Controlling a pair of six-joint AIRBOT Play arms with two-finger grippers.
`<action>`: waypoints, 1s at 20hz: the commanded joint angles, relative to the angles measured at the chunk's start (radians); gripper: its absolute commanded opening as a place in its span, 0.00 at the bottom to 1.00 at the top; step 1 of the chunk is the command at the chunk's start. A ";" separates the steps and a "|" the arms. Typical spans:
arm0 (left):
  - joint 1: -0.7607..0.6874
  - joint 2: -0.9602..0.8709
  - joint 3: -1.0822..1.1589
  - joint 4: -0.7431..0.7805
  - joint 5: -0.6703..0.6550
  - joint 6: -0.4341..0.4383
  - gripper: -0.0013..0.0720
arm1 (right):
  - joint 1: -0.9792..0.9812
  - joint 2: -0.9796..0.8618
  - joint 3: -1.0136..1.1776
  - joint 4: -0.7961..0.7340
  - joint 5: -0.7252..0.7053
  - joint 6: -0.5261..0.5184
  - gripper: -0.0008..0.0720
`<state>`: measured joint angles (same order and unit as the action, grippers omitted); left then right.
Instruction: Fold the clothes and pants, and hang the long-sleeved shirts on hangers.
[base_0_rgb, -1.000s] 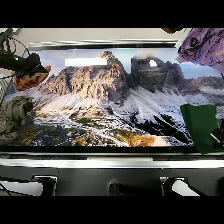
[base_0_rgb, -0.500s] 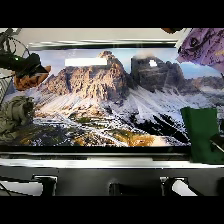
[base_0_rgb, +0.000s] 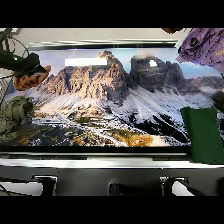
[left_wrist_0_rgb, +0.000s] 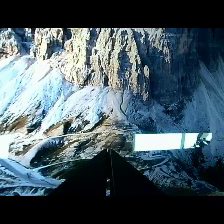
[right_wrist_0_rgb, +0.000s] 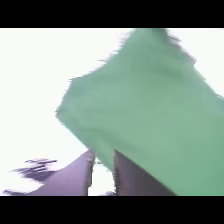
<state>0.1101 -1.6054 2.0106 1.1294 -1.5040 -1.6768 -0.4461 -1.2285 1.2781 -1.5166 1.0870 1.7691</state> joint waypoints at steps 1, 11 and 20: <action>-0.002 0.046 -0.013 0.108 -0.007 0.025 0.04 | 0.275 -0.001 0.032 0.083 -0.057 -0.143 0.15; -0.012 0.478 -0.599 0.208 0.190 0.118 0.04 | 0.724 0.000 0.032 0.050 0.032 -0.098 0.06; -0.013 0.487 -0.618 0.207 0.152 0.106 0.04 | 0.724 0.005 0.032 0.039 0.010 -0.098 0.06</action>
<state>0.0971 -1.1248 1.4002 1.3346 -1.3506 -1.5703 0.2733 -1.2247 1.3098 -1.4773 1.0973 1.6695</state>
